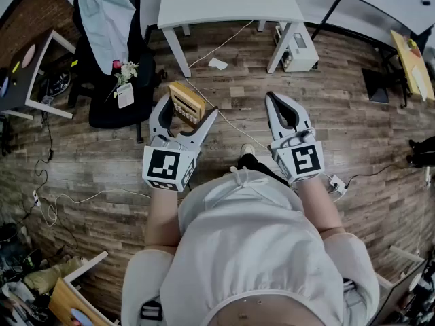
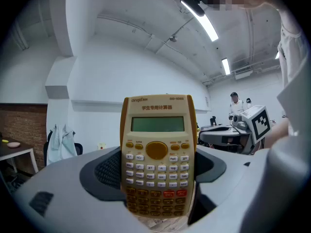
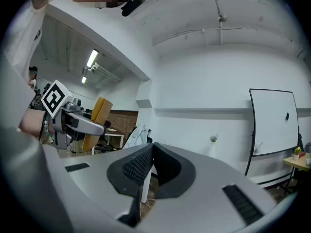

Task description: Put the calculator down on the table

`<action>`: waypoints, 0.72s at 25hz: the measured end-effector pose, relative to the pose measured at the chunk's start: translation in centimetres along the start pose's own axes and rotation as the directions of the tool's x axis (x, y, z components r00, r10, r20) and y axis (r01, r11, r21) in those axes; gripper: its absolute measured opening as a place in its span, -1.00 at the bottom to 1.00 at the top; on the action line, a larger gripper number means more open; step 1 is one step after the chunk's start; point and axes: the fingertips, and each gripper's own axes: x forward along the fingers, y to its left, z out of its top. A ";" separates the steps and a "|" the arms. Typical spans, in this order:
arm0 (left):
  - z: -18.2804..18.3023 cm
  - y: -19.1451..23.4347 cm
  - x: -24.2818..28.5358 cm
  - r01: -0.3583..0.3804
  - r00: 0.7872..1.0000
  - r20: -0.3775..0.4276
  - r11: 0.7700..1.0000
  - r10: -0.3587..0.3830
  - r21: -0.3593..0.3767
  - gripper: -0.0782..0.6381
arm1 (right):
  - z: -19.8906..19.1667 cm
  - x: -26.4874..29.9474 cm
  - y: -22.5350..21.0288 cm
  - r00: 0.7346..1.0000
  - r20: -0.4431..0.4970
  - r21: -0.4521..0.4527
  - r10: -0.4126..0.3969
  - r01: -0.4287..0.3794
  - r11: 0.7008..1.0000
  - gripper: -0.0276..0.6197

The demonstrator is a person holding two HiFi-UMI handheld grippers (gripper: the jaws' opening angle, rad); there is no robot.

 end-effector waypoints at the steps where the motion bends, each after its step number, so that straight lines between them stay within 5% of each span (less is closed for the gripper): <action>1: 0.0 0.1 0.0 0.000 1.000 0.001 1.000 0.000 0.000 0.36 | 0.0 0.1 0.0 1.000 0.001 0.006 -0.001 0.001 1.000 -0.91; 18: -1.6 2.1 0.9 -0.023 0.999 -0.029 0.999 0.023 -0.023 0.36 | -2.3 2.5 -0.5 0.998 -0.058 0.069 -0.014 0.018 0.997 -0.90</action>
